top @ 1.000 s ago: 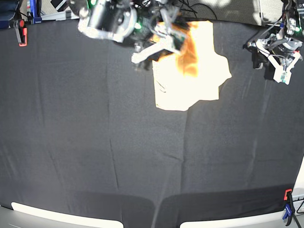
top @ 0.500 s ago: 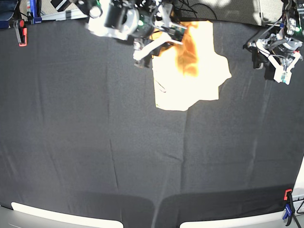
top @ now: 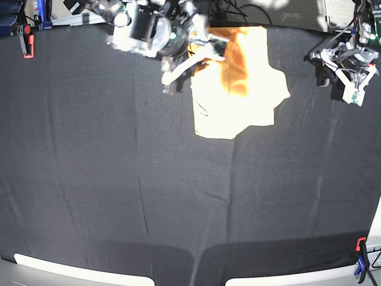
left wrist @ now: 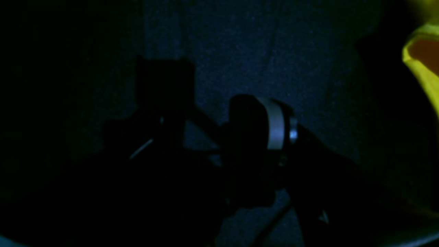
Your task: Layout the t-shirt on the table in an organized manner, then fold the t-shirt properly
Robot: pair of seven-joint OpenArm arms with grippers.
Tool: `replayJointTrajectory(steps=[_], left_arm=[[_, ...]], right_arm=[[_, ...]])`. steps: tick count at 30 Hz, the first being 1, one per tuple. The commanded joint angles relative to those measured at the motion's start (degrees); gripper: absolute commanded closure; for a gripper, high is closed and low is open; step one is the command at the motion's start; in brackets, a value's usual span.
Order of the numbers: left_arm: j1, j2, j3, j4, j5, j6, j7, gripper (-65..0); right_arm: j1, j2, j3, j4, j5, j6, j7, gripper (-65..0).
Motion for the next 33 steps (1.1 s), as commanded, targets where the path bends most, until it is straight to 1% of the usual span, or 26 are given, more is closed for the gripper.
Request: replayJointTrajectory(steps=[1,4,7,9,12,14,16,19,23,24,27,29,30,33], left_arm=[[0.02,-0.79,-0.37,0.83,-0.39,0.02,-1.09,-28.3],[0.02,-0.76,-0.37,0.83,-0.39,0.02,-1.11,-28.3],[0.02,-0.76,-0.37,0.83,-0.39,0.02,-1.09,-28.3],[0.02,-0.79,-0.37,0.83,-0.39,0.02,-1.09,-28.3],[0.04,-0.76,-0.37,0.83,-0.39,0.02,-1.07,-28.3],[0.04,-0.79,-0.37,0.83,-0.39,0.02,-1.05,-28.3],[0.04,-0.76,-0.37,0.83,-0.39,0.02,-1.07,-28.3],[0.04,-0.79,-0.37,0.83,-0.39,0.02,-1.07,-28.3],[0.04,-0.79,-0.37,0.83,-0.39,0.02,-1.09,-28.3],[0.04,-0.79,-0.37,0.83,-0.39,0.02,-1.11,-28.3],[0.02,-0.79,-0.37,0.83,-0.39,0.02,-1.16,-28.3],[0.04,-0.76,-0.37,0.83,-0.39,0.02,-1.40,-28.3],[0.04,-0.76,-0.37,0.83,-0.39,0.02,-1.57,-28.3],[0.02,-0.76,-0.37,0.83,-0.39,0.02,-1.66,-28.3]], right_arm=[[0.35,0.39,0.15,0.85,-0.31,0.30,1.95,-24.3],[0.57,0.98,0.15,0.85,-2.45,0.30,4.31,-19.0],[1.31,0.96,0.15,0.85,-2.54,0.30,4.37,-14.2],[1.90,0.96,0.15,0.85,-2.51,0.30,4.37,-12.6],[2.75,0.96,0.15,0.85,-2.54,0.30,4.55,-12.3],[3.15,0.96,0.15,0.85,-2.62,0.30,4.79,-8.8],[3.21,0.96,0.15,0.85,-4.26,0.30,5.66,-4.3],[3.23,0.96,0.15,0.85,-5.35,0.30,6.05,-0.4],[3.23,0.94,0.15,0.85,-5.31,0.04,6.67,0.0],[3.21,0.94,0.15,0.90,-5.29,-1.33,7.30,0.0],[3.19,0.94,0.15,1.64,-5.25,-3.28,7.96,0.0],[3.17,0.94,0.15,3.17,-3.89,-4.72,7.78,0.0],[3.17,0.94,0.15,4.22,-1.77,-5.16,7.28,0.0],[3.17,0.76,0.15,6.58,7.93,-5.44,7.04,0.0]])
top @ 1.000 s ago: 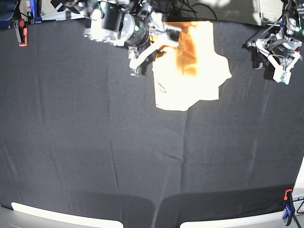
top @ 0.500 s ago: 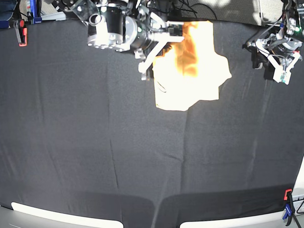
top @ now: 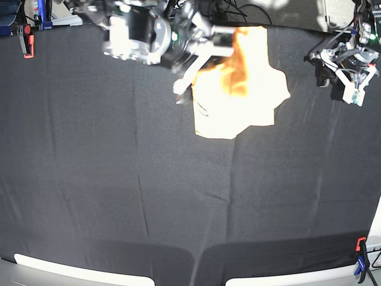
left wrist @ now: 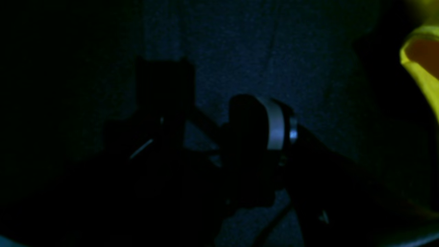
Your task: Layout the t-shirt on the table in an organized manner, then fold the t-shirt properly
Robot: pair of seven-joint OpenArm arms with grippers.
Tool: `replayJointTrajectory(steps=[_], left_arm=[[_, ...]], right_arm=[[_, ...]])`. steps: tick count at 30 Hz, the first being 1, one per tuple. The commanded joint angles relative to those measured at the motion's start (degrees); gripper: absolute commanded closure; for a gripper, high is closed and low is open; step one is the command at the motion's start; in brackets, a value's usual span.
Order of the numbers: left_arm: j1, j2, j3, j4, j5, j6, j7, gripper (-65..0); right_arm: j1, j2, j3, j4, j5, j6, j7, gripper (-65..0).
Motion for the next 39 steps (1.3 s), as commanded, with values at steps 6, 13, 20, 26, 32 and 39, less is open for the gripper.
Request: replayJointTrajectory(steps=[6,13,20,26,32,39], left_arm=[[0.04,-0.76,-0.37,0.83,-0.39,0.02,-1.44,-28.3],[0.02,-0.76,-0.37,0.83,-0.37,0.02,-1.49,-28.3],[0.02,-0.76,-0.37,0.83,-0.42,0.02,-1.51,-28.3],[0.04,-0.61,-0.37,0.83,-0.44,0.02,-1.44,-28.3],[0.04,-0.63,-0.37,0.83,-3.67,0.02,-0.83,-28.3],[0.04,-0.63,-0.37,0.83,-3.98,0.00,-0.85,-28.3]], right_arm=[[0.13,-4.90,0.15,-0.31,14.71,-0.17,1.57,0.0],[-0.04,-7.13,0.15,-1.03,4.22,0.24,-5.66,-2.1],[-1.90,0.55,-1.84,-1.03,-4.50,2.56,-3.41,-26.2],[-1.55,3.56,-4.76,-1.05,-11.91,2.56,2.32,-26.1],[-0.79,4.13,-4.83,-2.93,-13.68,2.64,2.40,-26.1],[2.29,4.09,-4.83,-7.52,-17.79,2.47,5.35,-26.1]])
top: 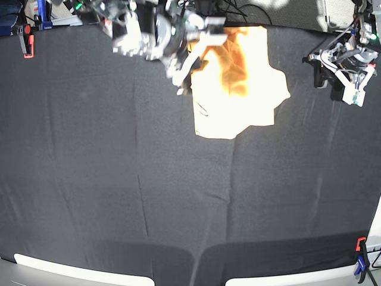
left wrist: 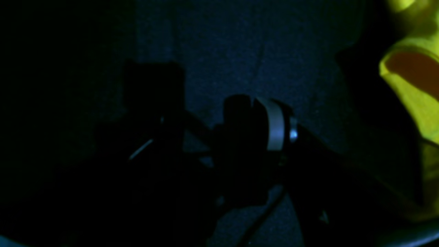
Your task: Layout the t-shirt on the table in an organized manner, then fold the t-shirt properly
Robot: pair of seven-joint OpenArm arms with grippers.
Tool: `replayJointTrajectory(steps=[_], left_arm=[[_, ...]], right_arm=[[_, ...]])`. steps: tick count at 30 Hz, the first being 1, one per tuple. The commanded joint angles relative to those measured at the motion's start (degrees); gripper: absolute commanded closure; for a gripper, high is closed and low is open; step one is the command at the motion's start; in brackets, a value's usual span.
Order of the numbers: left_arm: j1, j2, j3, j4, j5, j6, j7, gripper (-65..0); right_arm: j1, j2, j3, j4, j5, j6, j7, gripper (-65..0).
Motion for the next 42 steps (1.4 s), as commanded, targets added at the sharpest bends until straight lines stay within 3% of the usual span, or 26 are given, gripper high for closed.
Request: replayJointTrajectory(steps=[1,8,18,25,29,37,42], left_arm=[[0.00,-0.63,-0.37,0.83,-0.50,-0.04,-0.92,-28.3],[0.00,-0.63,-0.37,0.83,-0.48,-0.04,-1.36,-28.3],[0.00,-0.63,-0.37,0.83,-0.48,-0.04,-1.36,-28.3],[0.00,-0.63,-0.37,0.83,-0.48,-0.04,-1.36,-28.3],[0.00,-0.63,-0.37,0.83,-0.48,-0.04,-1.36,-28.3],[0.00,-0.63,-0.37,0.83,-0.50,-0.02,-1.33,-28.3],[0.02,-0.63,-0.37,0.83,-0.50,-0.02,-1.31,-28.3]], right_arm=[[0.68,-0.26,0.11,0.96,0.17,-0.63,1.07,-26.1],[1.44,-1.29,0.17,1.27,0.76,-2.27,2.54,-26.0],[1.42,-1.27,0.22,5.25,14.49,-2.14,1.68,-26.0],[1.42,-1.29,2.10,6.71,10.58,-2.21,1.66,-26.1],[1.40,-1.14,3.58,6.71,5.16,-2.21,-0.17,-26.1],[1.40,0.17,3.67,6.51,5.14,-2.08,-0.31,-26.0],[1.40,0.15,3.67,6.43,8.15,0.61,-0.31,-26.0]])
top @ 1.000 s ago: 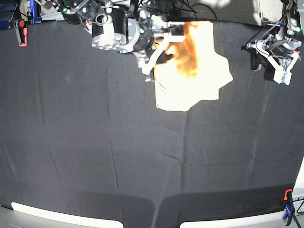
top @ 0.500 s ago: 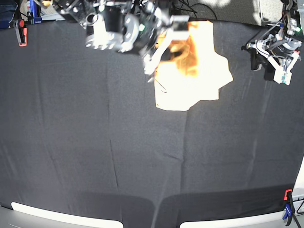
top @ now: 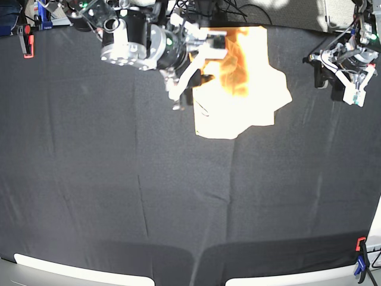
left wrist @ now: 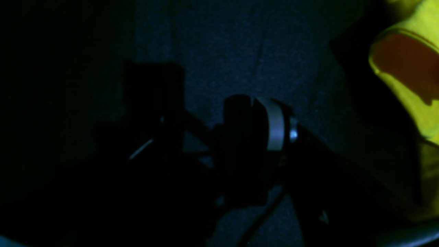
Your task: Layout the t-shirt on the table in an organized manner, then fold the t-shirt properly
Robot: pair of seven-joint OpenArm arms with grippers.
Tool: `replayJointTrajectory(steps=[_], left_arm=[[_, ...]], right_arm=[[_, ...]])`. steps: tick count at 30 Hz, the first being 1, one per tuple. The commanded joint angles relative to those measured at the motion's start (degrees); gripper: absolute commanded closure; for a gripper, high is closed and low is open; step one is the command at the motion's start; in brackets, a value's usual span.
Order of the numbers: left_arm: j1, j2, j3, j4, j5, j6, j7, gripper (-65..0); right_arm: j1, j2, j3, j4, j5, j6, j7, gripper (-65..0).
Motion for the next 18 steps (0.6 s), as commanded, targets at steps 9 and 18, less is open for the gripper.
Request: replayJointTrajectory(steps=[9,18], left_arm=[[0.02,-0.66,-0.37,0.83,-0.50,0.00,-1.29,-28.3],[0.04,-0.66,-0.37,0.83,-0.48,-0.02,-1.27,-28.3]], right_arm=[[0.72,0.09,0.26,-3.10,0.11,0.07,1.95,-20.8],[1.27,-0.98,0.26,-3.15,-3.87,-0.26,4.11,0.0]])
